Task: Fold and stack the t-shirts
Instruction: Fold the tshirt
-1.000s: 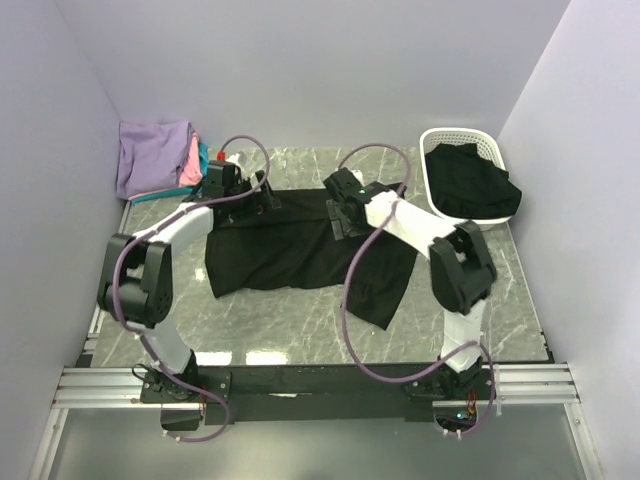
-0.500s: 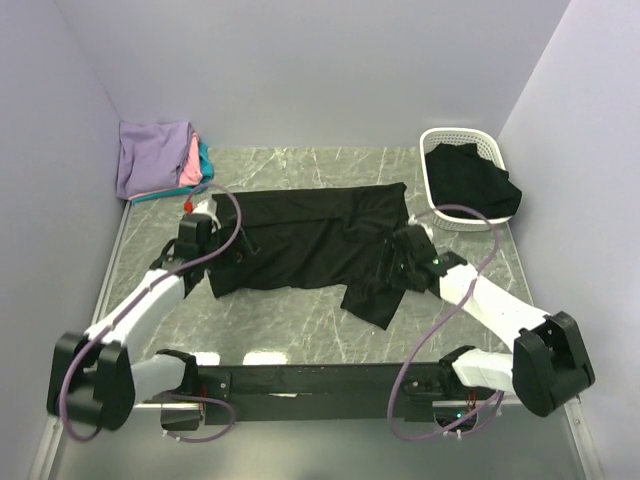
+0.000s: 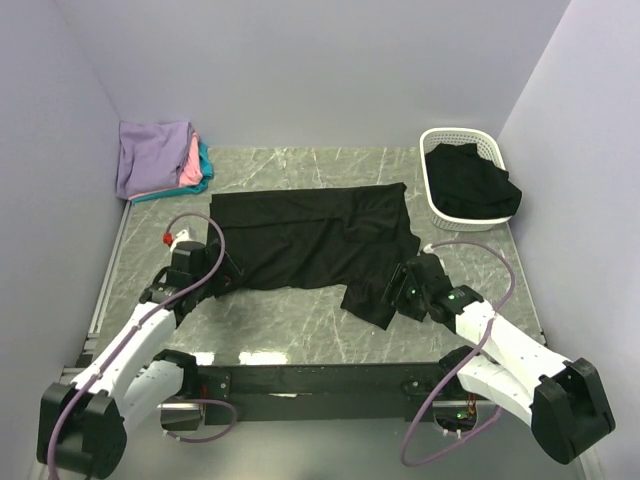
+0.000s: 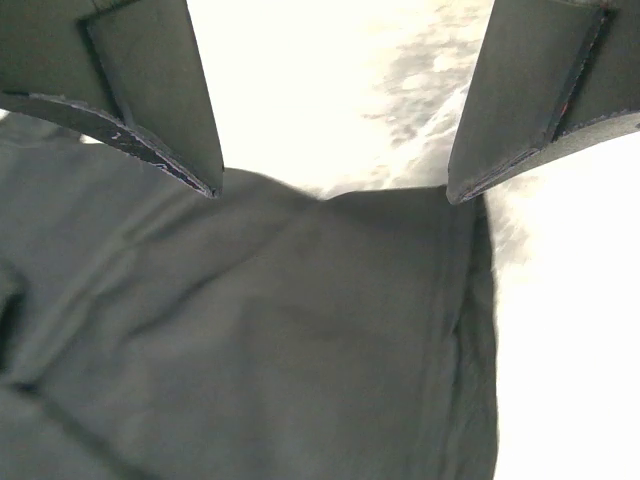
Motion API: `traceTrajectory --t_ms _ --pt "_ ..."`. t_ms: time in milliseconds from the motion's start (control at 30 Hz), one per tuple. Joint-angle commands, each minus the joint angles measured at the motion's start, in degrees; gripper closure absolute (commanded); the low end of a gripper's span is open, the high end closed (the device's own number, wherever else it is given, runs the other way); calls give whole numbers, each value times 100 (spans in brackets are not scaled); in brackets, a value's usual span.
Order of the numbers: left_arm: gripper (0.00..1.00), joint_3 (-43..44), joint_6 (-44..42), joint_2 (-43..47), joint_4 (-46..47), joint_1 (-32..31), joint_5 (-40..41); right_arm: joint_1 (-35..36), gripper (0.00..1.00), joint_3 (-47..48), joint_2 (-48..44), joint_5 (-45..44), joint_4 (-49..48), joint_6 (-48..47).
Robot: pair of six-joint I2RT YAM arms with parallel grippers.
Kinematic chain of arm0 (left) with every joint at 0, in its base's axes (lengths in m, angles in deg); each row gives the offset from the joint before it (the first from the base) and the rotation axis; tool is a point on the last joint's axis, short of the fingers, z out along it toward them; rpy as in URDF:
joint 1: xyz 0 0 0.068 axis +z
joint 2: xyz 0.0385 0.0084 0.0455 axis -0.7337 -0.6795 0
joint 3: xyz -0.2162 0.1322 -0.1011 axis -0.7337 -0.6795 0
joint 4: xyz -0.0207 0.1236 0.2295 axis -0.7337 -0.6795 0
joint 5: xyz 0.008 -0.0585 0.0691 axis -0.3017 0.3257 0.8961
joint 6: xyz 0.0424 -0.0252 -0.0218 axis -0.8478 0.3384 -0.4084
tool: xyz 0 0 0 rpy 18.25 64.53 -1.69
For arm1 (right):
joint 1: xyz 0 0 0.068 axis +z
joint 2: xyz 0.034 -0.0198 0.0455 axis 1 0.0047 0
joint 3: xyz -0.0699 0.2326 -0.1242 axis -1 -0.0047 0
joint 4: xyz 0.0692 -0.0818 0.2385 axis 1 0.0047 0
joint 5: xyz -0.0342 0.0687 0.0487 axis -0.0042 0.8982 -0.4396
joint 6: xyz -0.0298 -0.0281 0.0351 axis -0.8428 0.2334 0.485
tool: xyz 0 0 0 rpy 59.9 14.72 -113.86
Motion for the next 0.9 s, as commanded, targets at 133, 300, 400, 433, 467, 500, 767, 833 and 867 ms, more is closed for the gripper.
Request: traceTrajectory --t_ms 133,300,400,433,467,500,767,833,867 --pt "1 -208 265 -541 197 -6 71 33 25 -328 -302 125 -56 325" --pt "1 -6 168 -901 223 -6 405 33 26 -460 -302 116 -126 360" --pt "1 90 80 -1164 302 -6 450 33 28 -539 -189 142 -188 386" --pt "0 99 72 -1235 346 -6 450 41 29 -548 -144 160 -206 412" --pt "1 108 71 -1297 364 -6 450 33 29 -565 -118 169 -214 421" --pt "0 108 63 -1385 390 -6 432 33 29 -618 -74 204 -267 448" --pt "3 117 -34 -1482 461 3 625 41 34 -767 189 423 -732 518" --pt "21 134 -95 -1473 470 3 695 41 42 -794 418 529 -952 527" --pt "30 135 -87 -1491 452 11 722 50 46 -811 497 573 -1031 510"
